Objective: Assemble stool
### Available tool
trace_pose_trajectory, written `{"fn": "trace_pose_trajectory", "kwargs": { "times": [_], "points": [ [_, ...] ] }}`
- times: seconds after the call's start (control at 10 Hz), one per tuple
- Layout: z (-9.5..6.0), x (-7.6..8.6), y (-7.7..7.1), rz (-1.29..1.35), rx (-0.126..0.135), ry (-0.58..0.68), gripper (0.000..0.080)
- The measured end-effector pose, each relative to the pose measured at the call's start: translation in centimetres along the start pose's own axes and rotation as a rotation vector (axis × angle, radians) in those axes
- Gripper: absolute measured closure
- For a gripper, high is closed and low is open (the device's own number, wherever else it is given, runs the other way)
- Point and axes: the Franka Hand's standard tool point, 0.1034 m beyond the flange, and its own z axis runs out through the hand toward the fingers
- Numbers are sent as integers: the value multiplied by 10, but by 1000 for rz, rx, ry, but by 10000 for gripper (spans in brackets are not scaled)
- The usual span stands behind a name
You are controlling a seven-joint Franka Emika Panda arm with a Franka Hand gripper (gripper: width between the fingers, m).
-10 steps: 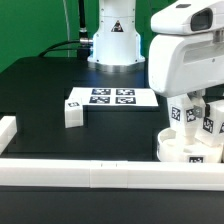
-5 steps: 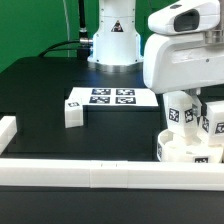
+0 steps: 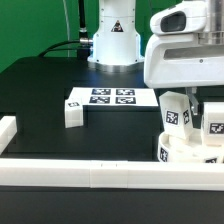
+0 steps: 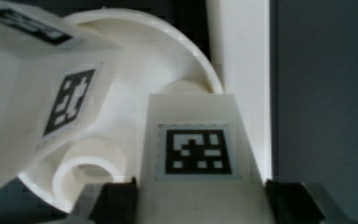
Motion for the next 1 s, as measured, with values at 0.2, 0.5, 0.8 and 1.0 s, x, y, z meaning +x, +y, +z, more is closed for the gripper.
{"fn": "trace_pose_trajectory", "kwargs": {
  "times": [0.2,0.5,0.8,1.0],
  "points": [
    [0,0,0,171,5,-1,459],
    [0,0,1,410,14,-8,459],
    [1,-2,-1,640,23,-19,459],
    [1,-3,-5,783,38,-35,459]
  ]
}}
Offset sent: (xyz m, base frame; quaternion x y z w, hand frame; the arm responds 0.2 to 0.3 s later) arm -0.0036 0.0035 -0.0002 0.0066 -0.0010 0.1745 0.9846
